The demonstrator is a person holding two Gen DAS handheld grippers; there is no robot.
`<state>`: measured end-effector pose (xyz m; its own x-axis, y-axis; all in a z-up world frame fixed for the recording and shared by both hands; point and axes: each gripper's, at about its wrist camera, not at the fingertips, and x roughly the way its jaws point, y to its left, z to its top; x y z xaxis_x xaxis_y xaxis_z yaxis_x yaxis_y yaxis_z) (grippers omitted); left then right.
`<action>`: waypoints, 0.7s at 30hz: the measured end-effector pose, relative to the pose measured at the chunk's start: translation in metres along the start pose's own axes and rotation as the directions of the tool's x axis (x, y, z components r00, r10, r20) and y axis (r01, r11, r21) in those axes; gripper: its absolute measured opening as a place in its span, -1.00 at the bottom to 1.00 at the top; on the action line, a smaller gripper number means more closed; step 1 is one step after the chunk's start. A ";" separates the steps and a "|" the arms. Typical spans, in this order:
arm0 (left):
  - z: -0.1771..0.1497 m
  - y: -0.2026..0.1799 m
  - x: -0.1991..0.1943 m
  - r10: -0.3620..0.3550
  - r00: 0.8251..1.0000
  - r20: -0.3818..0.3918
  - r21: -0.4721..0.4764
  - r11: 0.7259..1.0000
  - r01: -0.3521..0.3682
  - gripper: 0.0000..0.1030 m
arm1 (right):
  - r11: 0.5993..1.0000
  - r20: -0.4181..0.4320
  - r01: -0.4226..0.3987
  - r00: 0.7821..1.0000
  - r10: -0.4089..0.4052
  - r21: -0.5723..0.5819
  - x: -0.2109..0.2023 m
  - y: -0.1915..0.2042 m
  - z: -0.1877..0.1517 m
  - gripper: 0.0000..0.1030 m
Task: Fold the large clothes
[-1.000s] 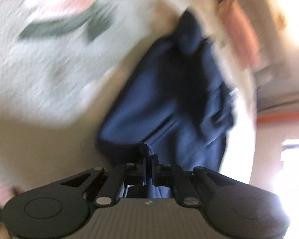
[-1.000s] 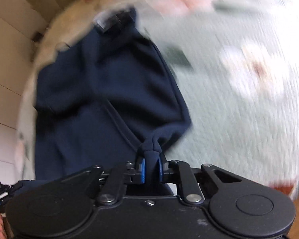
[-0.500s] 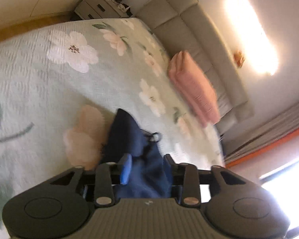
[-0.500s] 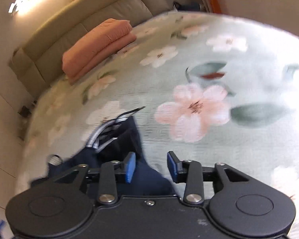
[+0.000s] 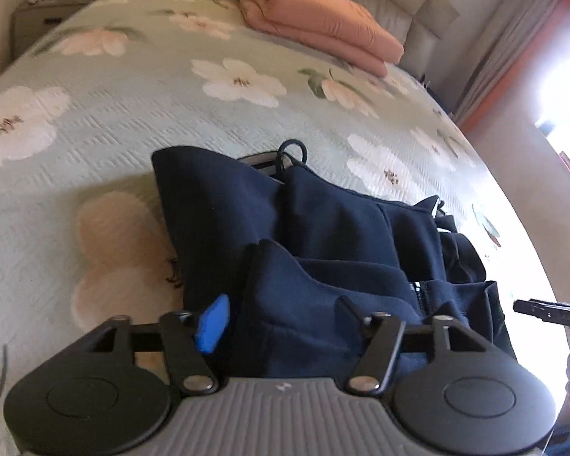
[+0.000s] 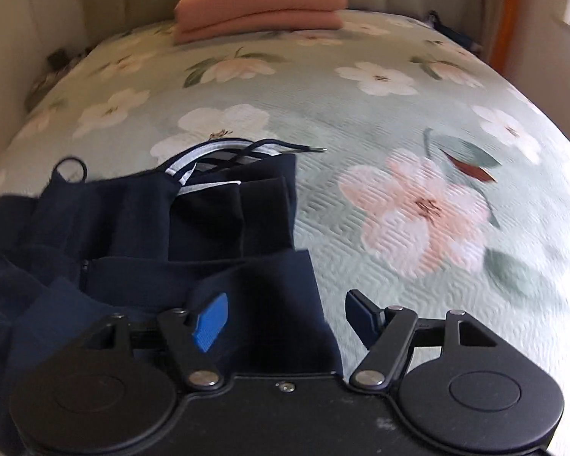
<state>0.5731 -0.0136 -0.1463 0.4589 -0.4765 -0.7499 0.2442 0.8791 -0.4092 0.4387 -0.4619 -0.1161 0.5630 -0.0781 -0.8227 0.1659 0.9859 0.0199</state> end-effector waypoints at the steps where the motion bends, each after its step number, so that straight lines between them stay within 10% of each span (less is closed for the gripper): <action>1: 0.003 0.003 0.006 -0.011 1.000 -0.014 -0.013 1.000 0.011 0.27 | 1.000 -0.005 -0.004 1.000 0.004 -0.008 0.009 -0.002 0.003 0.59; 12: 0.014 0.010 0.048 -0.057 0.993 -0.102 0.005 0.998 0.058 0.26 | 0.994 -0.056 -0.104 0.993 0.105 0.022 0.055 -0.017 0.013 0.59; 14: 0.015 -0.001 0.060 0.000 0.993 -0.116 0.046 0.999 0.006 -0.39 | 0.992 -0.084 -0.113 0.990 0.116 0.050 0.063 -0.018 0.013 0.53; 18: 0.009 -0.020 0.044 0.100 0.995 -0.021 0.105 0.990 -0.097 -0.77 | 0.991 -0.034 -0.112 0.993 0.115 0.077 0.047 -0.014 -0.001 -0.84; 21: 0.008 -0.009 0.003 0.096 0.992 0.080 -0.039 0.995 -0.093 -0.84 | 0.997 0.065 -0.078 0.995 0.077 0.016 0.012 -0.007 -0.010 -0.85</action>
<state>0.5788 -0.0236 -0.1410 0.5471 -0.3882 -0.7416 0.1669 0.9187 -0.3579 0.4367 -0.4686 -0.1320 0.6252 -0.0116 -0.7803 0.1344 0.9866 0.0930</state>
